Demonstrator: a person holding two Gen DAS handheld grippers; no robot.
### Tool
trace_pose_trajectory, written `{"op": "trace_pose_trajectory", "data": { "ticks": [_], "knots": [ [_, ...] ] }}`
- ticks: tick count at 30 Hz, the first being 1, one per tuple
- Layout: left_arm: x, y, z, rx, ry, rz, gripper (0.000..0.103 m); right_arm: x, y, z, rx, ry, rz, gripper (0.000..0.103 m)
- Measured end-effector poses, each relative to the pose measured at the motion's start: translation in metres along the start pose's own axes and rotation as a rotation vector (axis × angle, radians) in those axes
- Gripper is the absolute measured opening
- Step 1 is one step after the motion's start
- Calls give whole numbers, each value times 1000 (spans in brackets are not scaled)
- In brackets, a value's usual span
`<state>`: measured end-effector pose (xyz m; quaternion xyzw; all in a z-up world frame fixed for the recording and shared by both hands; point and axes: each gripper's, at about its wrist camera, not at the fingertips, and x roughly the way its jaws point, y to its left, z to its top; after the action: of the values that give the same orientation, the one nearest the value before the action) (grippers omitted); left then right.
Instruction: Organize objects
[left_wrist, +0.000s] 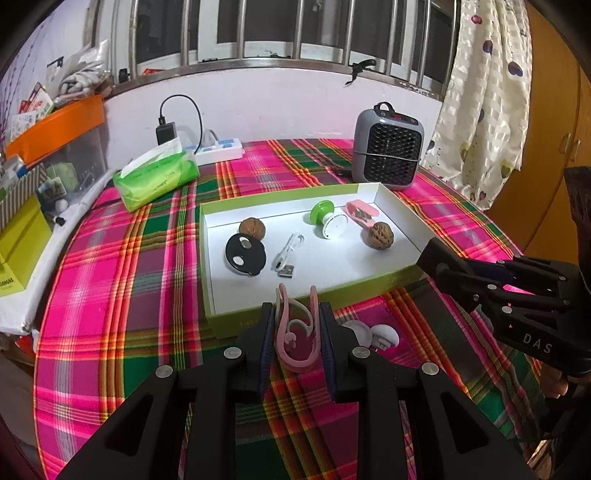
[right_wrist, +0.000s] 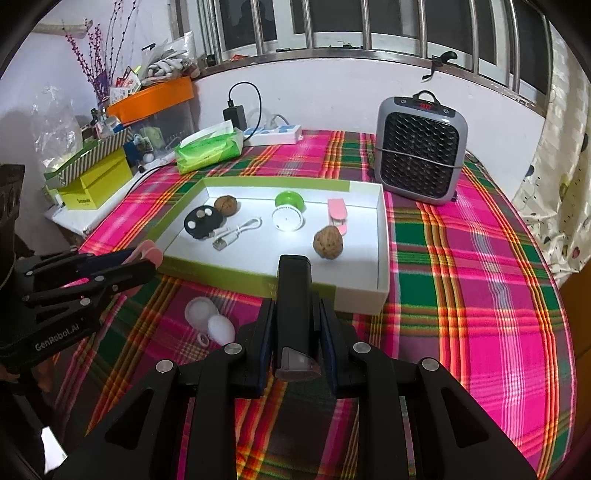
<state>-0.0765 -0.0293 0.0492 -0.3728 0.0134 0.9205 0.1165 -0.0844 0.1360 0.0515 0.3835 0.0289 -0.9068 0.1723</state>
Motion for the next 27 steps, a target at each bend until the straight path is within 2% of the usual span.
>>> {"op": "trace_pose_trajectory", "data": {
  "ticks": [14,27],
  "knots": [
    [15,9,12,-24,7,1,21,20,5,37,-36,-1,61,24],
    [38,18,22,-48,24,-2,21,63,14,74,-65,42,122,24]
  ]
}}
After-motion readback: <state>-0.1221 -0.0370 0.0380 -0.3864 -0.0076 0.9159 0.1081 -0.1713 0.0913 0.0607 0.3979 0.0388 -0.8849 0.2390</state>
